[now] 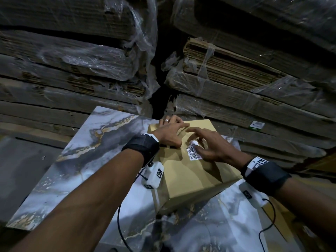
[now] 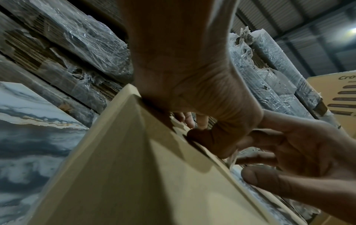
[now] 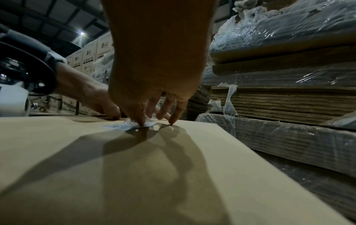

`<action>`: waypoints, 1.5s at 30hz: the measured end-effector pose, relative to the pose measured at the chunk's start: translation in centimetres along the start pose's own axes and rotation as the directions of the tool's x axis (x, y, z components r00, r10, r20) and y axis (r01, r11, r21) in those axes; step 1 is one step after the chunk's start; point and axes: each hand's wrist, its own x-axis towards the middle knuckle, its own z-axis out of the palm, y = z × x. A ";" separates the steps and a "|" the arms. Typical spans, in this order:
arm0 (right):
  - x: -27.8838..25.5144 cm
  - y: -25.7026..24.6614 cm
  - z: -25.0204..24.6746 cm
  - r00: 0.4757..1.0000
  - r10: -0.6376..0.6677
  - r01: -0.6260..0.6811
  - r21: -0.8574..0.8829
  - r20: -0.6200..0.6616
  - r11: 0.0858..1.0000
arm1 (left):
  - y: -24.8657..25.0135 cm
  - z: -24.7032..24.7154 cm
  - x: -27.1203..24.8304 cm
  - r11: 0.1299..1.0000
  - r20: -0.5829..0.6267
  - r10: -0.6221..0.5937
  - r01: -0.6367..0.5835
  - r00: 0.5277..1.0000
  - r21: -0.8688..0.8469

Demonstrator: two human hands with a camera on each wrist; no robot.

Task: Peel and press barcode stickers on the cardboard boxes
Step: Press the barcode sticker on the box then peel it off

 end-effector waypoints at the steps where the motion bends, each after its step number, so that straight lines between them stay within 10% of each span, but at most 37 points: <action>1: 0.1 0.0 0.0 1.000 -0.006 0.006 -0.002 -0.010 1.000 | 0.0 0.1 0.0 1.000 -0.001 0.002 -0.002 1.000 0.000; 33: -2.8 -1.0 0.1 0.924 -0.013 -0.008 -0.052 -0.381 0.999 | -0.2 0.2 0.1 1.000 -0.001 0.015 -0.015 1.000 -0.027; 39: -1.6 -0.6 -0.7 0.996 0.068 -0.065 -0.059 0.055 0.996 | -0.2 0.3 0.1 1.000 -0.007 0.012 -0.012 1.000 -0.012; 45: 0.4 -0.7 0.0 1.000 -0.007 0.009 -0.099 0.022 0.995 | 0.1 0.1 -0.3 1.000 -0.007 0.009 -0.009 1.000 -0.005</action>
